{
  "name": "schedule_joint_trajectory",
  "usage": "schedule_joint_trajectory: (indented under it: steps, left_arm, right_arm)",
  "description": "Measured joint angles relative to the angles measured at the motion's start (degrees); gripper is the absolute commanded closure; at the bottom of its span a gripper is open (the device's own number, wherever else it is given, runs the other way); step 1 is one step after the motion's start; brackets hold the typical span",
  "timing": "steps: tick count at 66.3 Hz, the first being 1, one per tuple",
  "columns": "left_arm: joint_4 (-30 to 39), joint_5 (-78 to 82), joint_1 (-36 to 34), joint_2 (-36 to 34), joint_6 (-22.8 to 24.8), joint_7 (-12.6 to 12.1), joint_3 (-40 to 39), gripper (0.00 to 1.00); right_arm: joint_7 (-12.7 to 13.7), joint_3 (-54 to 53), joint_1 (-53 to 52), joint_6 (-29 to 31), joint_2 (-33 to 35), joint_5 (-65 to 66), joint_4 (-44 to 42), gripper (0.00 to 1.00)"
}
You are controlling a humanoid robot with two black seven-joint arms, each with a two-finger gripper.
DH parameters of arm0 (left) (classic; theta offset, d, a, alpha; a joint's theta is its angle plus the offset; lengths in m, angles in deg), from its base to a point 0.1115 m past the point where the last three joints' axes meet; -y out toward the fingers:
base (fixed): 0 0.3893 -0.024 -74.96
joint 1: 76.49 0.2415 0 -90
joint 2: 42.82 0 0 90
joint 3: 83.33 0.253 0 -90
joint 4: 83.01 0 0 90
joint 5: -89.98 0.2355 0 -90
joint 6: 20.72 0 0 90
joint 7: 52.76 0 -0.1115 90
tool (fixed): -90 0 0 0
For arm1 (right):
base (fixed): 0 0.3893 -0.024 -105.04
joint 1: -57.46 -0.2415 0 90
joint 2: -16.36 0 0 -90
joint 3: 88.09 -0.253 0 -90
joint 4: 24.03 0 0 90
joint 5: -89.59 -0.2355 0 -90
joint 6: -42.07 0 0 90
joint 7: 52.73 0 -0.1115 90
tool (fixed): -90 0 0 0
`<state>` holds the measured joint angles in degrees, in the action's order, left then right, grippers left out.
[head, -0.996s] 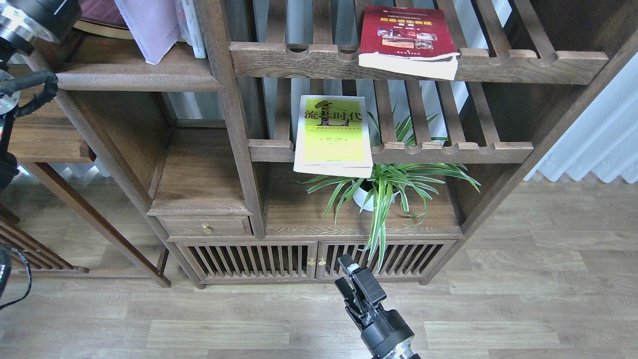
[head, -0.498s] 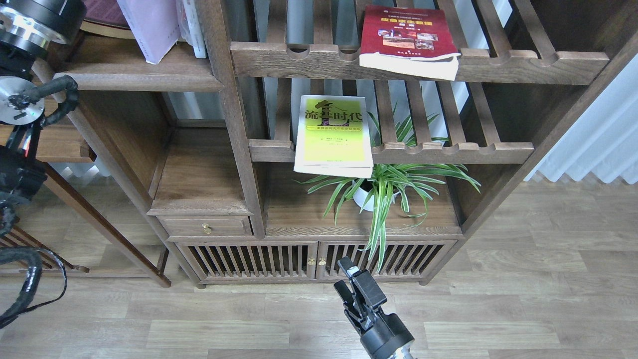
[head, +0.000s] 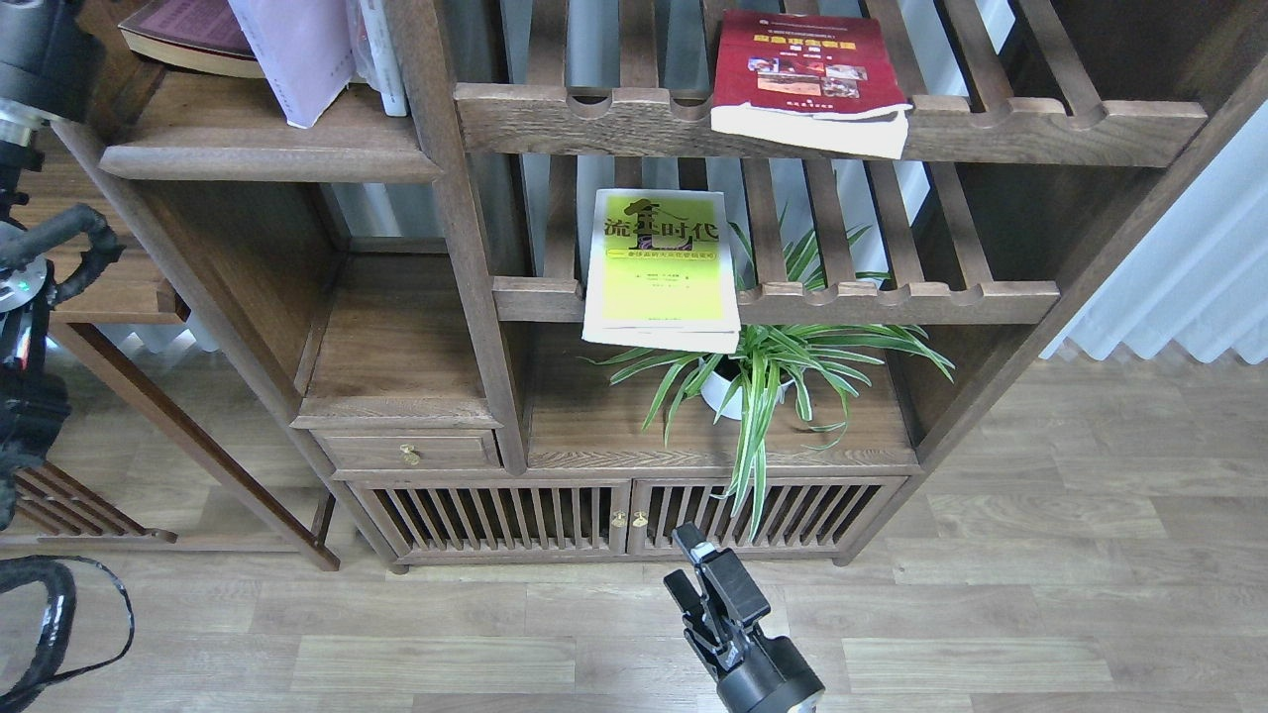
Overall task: Organize books on shelf
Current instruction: 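Release the white book and withdraw the left gripper downward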
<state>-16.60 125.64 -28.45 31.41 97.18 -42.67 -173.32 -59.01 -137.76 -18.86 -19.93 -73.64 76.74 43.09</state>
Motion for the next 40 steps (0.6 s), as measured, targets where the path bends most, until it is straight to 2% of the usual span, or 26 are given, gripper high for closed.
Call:
schedule_joint_trajectory:
  steps: [17,24,28,36,37,38,40]
  left_arm:
    - [4.5,-7.2,7.5,0.0,0.1,-1.4,-0.7,0.18]
    - [5.1,-10.9,9.1,-0.1,0.1,-3.4,-0.6,0.18]
    - [5.8,-13.2,9.8,-0.1,0.1,-5.6,-0.5,0.18]
    - [8.5,-19.0,12.0,-0.2,0.1,-11.6,-0.5,0.18]
    - [9.0,-19.8,12.4,-0.3,0.1,-12.4,-0.5,0.18]
    - [10.2,-22.4,13.5,-0.3,0.1,-14.9,-0.6,0.18]
    - [10.7,-23.4,14.0,-0.3,0.1,-15.9,-0.7,0.18]
  right_arm:
    - [0.0,-0.1,0.1,0.0,0.0,0.0,3.8,0.02]
    - [0.0,-0.5,0.3,0.0,0.0,0.0,5.2,0.02]
    - [0.0,-0.7,0.3,0.0,0.0,0.0,5.6,0.02]
    - [0.0,-0.9,0.0,0.0,0.0,0.0,7.0,0.02]
    - [0.0,-0.9,0.0,0.0,0.0,0.0,7.2,0.02]
    - [0.0,-0.9,-0.2,0.0,0.0,0.0,7.9,0.02]
    - [0.0,-0.9,-0.2,0.0,0.0,0.0,8.2,0.02]
